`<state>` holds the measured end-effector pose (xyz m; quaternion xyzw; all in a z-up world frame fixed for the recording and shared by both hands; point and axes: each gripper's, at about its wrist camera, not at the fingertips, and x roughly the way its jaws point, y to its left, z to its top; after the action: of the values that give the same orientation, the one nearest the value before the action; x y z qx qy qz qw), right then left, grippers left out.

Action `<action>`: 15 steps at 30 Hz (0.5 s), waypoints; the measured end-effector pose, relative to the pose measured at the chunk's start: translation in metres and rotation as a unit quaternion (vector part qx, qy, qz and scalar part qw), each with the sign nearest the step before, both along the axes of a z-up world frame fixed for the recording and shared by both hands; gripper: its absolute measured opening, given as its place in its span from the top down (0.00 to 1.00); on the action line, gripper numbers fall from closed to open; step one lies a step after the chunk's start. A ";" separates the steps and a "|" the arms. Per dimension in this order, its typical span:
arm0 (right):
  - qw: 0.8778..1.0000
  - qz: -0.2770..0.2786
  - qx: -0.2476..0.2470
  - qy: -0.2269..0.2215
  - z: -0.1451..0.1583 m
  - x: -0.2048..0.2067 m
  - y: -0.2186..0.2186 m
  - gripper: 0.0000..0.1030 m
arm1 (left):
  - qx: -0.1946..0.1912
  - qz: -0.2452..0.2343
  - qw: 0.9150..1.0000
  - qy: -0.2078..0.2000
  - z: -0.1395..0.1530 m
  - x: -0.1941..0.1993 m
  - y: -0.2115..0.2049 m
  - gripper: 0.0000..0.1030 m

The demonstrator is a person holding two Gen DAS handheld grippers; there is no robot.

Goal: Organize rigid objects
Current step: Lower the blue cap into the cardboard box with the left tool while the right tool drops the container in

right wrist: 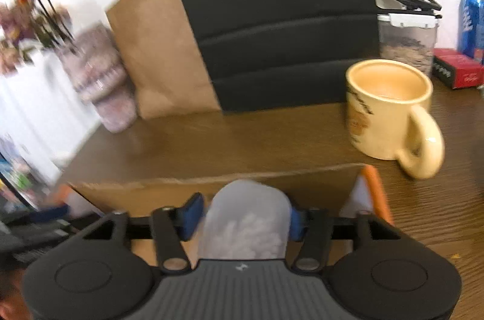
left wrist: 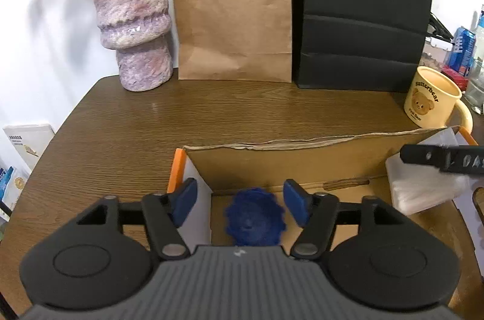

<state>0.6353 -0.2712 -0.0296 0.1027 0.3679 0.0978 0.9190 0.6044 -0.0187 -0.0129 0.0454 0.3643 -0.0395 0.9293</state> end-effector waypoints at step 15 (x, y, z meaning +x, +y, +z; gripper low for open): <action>0.995 0.011 -0.089 -0.037 0.068 -0.065 0.001 0.13 | 0.060 0.036 0.995 -0.073 0.018 -0.040 -0.005 0.12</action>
<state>0.5702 -0.2701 0.0380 0.0130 0.3422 0.0785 0.9363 0.5647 -0.0239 0.0053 0.0908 0.2984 0.0192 0.9499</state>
